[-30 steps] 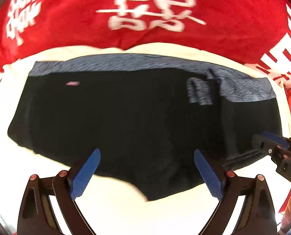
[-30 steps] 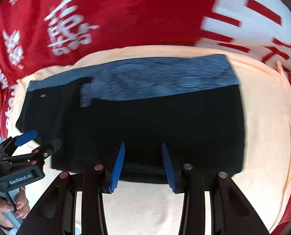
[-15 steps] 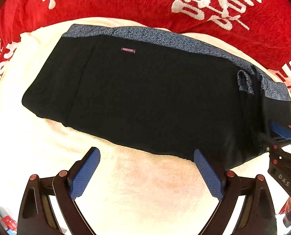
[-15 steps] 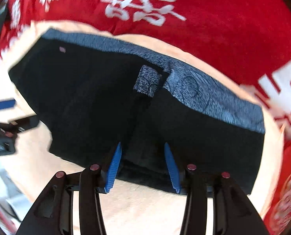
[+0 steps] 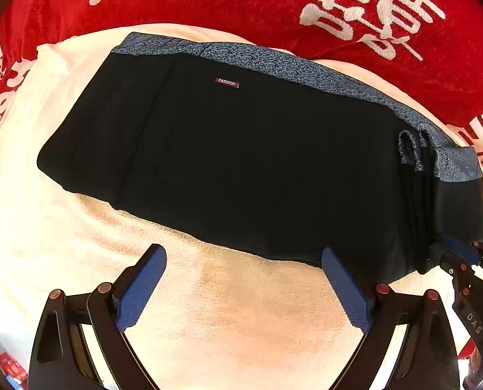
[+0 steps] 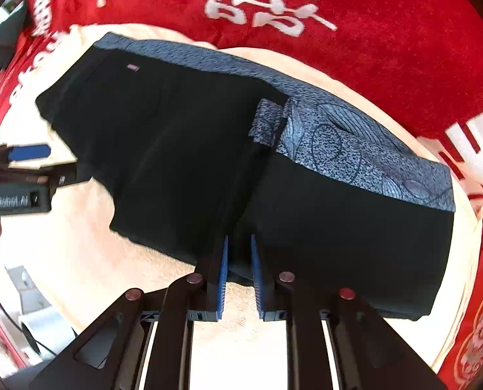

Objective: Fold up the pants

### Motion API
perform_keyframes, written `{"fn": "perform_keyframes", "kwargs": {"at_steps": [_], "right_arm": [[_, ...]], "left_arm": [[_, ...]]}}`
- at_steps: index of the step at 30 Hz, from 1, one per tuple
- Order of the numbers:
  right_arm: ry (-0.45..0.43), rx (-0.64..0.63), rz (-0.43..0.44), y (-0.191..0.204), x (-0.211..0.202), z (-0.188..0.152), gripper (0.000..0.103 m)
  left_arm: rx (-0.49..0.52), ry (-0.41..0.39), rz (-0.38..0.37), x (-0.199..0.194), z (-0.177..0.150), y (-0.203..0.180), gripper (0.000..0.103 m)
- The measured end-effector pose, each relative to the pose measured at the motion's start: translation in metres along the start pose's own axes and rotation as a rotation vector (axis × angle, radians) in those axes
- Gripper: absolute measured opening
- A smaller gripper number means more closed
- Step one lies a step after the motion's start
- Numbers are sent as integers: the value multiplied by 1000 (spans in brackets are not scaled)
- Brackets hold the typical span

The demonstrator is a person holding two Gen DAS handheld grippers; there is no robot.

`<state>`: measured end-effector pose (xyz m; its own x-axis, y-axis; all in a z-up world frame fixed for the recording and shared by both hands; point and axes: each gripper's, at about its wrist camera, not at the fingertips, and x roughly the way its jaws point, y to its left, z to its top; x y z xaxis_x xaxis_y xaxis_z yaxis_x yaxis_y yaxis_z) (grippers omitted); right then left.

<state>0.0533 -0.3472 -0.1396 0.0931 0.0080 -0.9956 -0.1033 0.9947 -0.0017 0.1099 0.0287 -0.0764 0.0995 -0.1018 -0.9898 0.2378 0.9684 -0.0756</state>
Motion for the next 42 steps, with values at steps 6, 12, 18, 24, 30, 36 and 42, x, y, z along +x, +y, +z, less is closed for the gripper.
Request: {"fn": "perform_keyframes", "kwargs": {"at_steps": [6,12,18,24,30,36,42], "right_arm": [[-6,4,43,12,-13,3,51],[-15,65,111,16,-23,0,52],[-32,86,128,25,-16,21,57],[96,122,133,32,32,32,76],[81,102,118,39,38,31,82],[88,48,100,50,39,31,87],[87,27,87,57,40,31,88]], "left_arm": [[-8,-9,-15,8,13,-1,97],[-87,-24,-50,5,21,21,97],[-144,-10,-49,9,23,45,97],[-226,-13,-114,11,25,69,97],[-308,-36,-155,14,33,103,97],[-452,-62,-291,19,27,134,97],[-500,-93,-412,31,30,149,97]]}}
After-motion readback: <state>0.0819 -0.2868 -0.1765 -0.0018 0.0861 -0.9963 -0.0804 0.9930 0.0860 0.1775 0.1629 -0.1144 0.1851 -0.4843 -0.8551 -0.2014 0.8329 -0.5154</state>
